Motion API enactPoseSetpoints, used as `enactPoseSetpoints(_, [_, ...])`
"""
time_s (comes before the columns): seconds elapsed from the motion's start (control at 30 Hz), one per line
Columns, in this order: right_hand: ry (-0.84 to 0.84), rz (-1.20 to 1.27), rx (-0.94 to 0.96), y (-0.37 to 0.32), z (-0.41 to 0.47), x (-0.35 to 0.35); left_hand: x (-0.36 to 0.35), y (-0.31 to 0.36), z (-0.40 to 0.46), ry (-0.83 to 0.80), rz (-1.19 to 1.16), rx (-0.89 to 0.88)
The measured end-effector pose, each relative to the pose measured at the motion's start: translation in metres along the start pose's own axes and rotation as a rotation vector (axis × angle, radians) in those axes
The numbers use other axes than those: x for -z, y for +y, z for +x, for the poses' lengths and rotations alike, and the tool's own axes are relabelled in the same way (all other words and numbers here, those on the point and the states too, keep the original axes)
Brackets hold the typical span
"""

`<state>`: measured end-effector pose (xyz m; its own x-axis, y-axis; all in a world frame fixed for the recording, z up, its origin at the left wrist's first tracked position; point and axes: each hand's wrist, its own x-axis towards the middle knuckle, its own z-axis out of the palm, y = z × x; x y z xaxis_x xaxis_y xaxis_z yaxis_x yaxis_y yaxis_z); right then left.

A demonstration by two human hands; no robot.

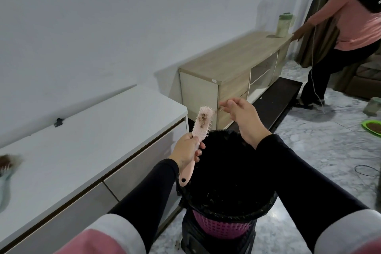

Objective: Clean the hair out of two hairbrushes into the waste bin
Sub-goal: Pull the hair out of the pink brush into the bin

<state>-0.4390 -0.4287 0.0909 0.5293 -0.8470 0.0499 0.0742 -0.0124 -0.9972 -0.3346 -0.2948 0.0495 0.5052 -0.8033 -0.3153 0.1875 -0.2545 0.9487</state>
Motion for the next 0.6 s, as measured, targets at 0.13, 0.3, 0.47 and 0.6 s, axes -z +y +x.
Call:
enactPoseSetpoints(0.13, [0.021,0.293,-0.112,-0.006,0.007,0.004,0.001,-0.001,0.001,0.014,0.008,0.01])
enactPoseSetpoints(0.3, [0.03,0.499,-0.213,-0.008,0.001,0.008,0.004,0.0,0.002,0.019,0.009,0.007])
enactPoseSetpoints(0.47, [-0.015,0.043,-0.203,-0.003,-0.005,0.002,0.005,0.004,0.005,0.04,0.027,-0.007])
enactPoseSetpoints(0.6, [-0.141,-0.612,-0.153,0.01,-0.014,0.0,0.007,0.01,0.004,-0.002,0.008,-0.015])
